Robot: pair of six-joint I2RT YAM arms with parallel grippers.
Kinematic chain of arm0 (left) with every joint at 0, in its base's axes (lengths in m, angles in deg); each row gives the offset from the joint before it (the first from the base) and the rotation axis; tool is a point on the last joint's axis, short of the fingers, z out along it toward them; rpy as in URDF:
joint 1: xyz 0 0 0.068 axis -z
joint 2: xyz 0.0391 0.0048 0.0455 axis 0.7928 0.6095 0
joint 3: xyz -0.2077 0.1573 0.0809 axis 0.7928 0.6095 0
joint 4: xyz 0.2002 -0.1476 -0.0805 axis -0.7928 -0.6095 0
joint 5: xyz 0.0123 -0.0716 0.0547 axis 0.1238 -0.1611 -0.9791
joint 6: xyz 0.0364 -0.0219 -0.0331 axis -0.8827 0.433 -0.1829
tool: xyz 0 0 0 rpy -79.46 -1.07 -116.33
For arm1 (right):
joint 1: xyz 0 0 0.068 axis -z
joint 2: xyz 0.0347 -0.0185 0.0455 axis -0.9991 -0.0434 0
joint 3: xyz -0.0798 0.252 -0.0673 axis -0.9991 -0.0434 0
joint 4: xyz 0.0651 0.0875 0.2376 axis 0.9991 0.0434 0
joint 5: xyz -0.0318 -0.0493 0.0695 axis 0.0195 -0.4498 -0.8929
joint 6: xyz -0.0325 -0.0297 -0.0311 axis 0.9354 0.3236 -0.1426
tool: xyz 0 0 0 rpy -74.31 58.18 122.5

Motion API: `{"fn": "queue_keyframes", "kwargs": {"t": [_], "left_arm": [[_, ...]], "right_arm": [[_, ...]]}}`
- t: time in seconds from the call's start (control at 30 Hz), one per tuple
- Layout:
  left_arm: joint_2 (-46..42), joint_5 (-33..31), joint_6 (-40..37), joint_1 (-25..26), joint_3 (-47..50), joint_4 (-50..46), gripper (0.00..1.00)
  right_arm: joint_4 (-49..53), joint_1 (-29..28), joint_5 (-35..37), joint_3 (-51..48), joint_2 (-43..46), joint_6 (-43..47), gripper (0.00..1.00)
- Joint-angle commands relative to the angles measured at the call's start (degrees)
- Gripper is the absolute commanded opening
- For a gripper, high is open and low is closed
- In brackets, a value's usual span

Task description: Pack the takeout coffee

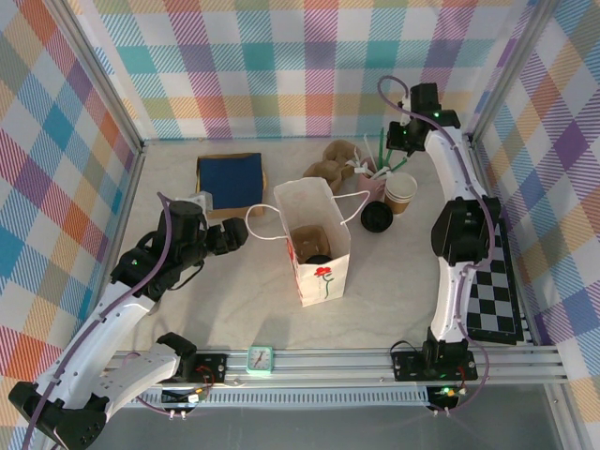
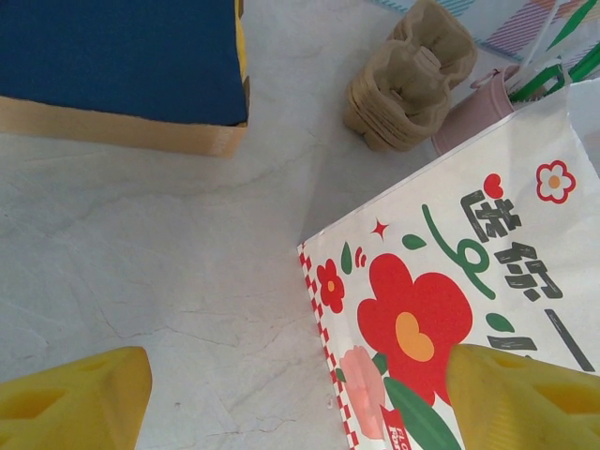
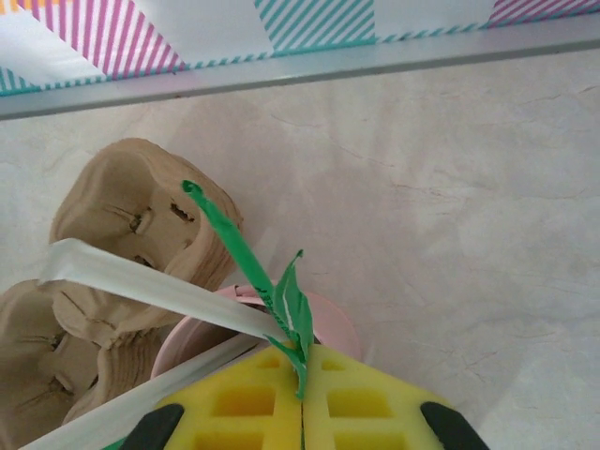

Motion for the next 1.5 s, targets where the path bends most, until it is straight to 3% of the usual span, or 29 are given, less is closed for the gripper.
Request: {"fn": "queue_keyframes", "kwargs": {"t": [0.0,1.0,1.47], "left_arm": [[-0.84,-0.34,-0.98,-0.59,-1.85,-1.34,0.82],[-1.11,-0.23,-1.15,-0.6,-3.09,-0.64,0.82],[-3.43,-0.8,-0.57,-0.59,-2.21,-1.52,0.82]], "right_arm": [[-1.44,-0.63,1.38,-1.08,3.6,-0.35,0.09],[-2.31,-5.77,12.44,1.84,23.28,5.88,0.08],[-16.27,-5.77,11.76,-13.79,21.81,5.14,0.07]]}}
